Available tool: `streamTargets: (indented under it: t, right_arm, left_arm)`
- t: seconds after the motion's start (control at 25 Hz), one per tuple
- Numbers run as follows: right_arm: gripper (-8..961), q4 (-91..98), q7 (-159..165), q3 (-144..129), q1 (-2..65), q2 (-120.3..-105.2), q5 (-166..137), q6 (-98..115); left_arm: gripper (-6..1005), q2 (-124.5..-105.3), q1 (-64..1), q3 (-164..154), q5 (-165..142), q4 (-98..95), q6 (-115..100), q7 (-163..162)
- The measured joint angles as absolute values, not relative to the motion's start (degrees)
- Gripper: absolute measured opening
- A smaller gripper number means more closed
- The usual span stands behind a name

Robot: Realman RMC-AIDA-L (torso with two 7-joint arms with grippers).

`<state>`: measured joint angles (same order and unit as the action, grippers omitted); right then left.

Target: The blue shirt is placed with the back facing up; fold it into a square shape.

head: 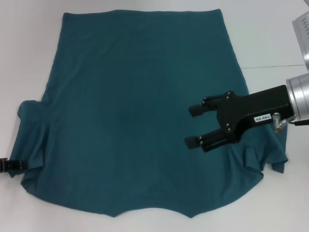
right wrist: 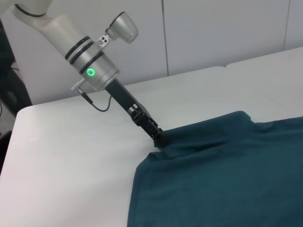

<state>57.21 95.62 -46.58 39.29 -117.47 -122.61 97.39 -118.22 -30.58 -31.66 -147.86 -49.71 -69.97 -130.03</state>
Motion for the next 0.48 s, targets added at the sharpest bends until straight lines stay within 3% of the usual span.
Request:
streamTargets:
  t: [0.48]
  right_arm:
    - [926,57.21,95.44,-46.58,38.95,-117.90,-122.61,97.12]
  left_arm:
    - [387,-118.75,-30.71,-32.90,-148.01,-49.74,-69.13,-130.53]
